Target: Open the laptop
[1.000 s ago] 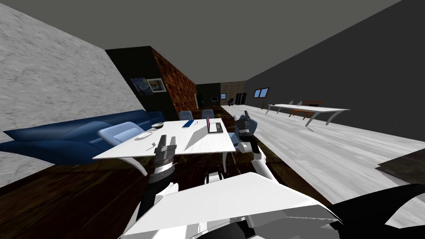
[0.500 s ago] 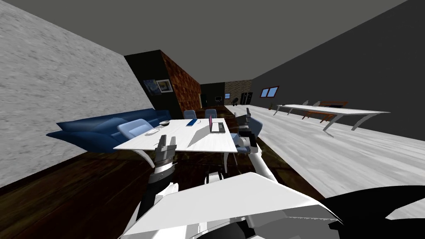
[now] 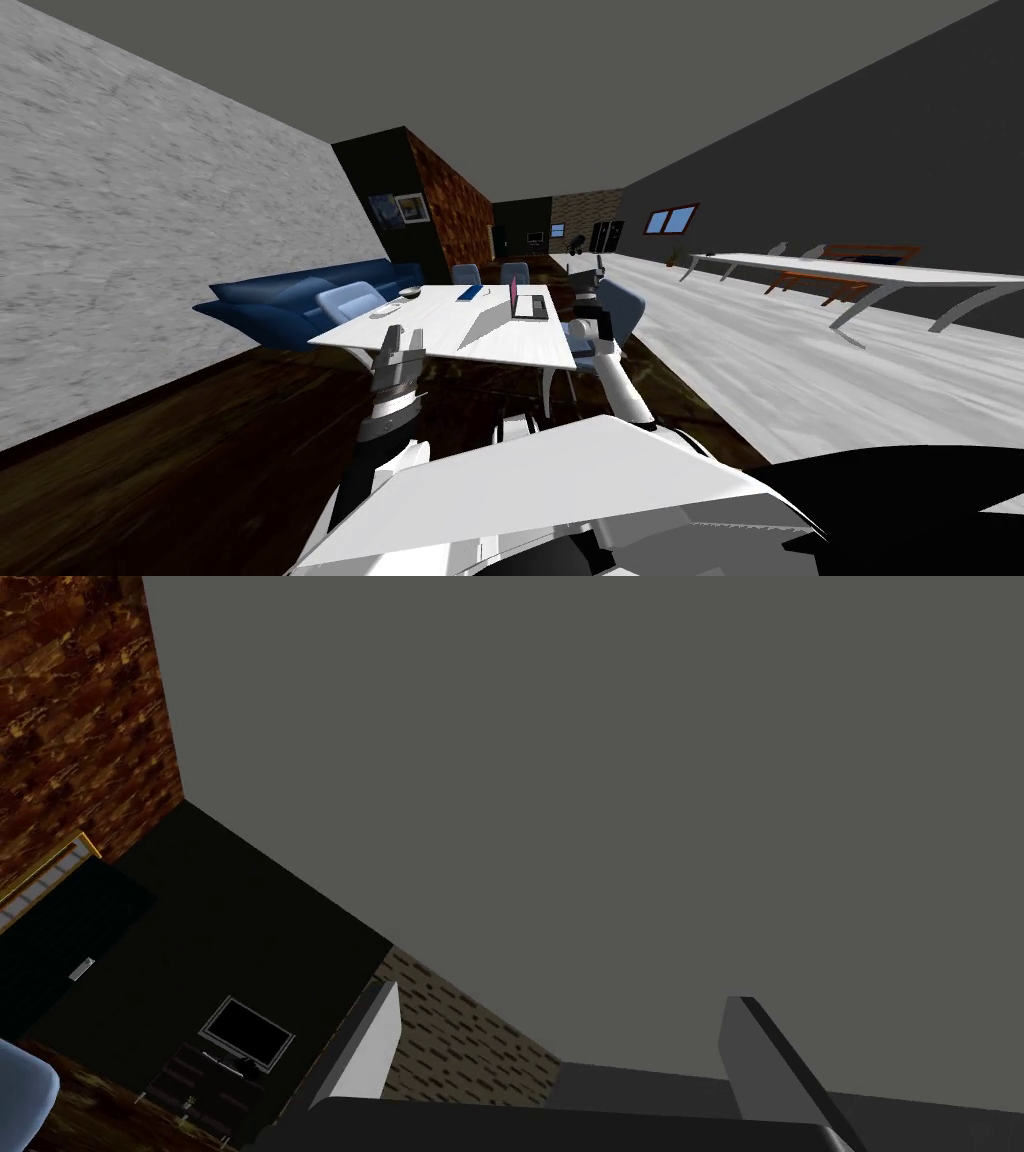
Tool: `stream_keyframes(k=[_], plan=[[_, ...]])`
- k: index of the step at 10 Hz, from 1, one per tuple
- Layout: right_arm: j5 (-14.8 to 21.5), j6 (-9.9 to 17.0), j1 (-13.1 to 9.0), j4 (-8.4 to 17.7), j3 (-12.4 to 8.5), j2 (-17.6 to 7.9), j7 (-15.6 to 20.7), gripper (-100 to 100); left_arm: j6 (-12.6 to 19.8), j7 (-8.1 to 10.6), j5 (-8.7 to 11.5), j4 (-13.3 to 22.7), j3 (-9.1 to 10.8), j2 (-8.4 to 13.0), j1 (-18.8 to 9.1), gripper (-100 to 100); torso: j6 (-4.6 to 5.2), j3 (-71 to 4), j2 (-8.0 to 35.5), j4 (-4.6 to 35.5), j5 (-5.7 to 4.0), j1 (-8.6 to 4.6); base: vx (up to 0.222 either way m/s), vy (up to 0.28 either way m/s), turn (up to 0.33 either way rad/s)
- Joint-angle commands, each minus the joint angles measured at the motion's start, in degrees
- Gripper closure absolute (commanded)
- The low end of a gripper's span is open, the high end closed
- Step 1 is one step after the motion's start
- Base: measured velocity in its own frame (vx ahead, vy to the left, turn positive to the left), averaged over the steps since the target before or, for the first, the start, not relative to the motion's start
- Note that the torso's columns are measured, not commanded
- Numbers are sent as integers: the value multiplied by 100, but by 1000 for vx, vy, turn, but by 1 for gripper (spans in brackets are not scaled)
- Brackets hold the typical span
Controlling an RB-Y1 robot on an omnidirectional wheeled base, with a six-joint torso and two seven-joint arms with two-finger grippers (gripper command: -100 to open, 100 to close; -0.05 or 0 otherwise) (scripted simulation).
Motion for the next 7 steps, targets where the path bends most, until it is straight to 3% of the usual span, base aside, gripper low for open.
stream_keyframes(k=[1,2,3,4,5,6,7], plan=[[-338,33,-331,284,-153,10,-176,-100,0,0,0,0,0,0,-1,0,-6,-1,-1,-1,0,1,-17,-12,100],[-559,66,-557,540,-292,17,-328,-100,0,0,0,0,0,0,0,0,-1,-1,-2,-1,0,-1,-20,-9,172],[-620,66,-604,547,-292,17,-328,-100,0,0,0,0,0,0,-1,0,-6,-1,-2,-1,0,0,-15,-9,86],[-846,97,-832,800,-434,23,-484,-100,0,0,0,0,0,0,0,0,-1,-1,-2,0,0,-1,-21,-4,201],[-901,97,-869,820,-434,23,-484,-100,0,0,0,0,0,0,-1,0,-7,-1,-1,-1,0,1,-16,-5,91],[-1126,127,-1107,1060,-579,28,-642,-100,0,0,0,0,0,0,0,0,0,0,0,0,0,-1,-20,2,154],[-1181,127,-1125,1104,-579,28,-642,-100,0,0,0,0,0,0,0,0,-6,-1,-1,0,0,1,-15,2,91]])
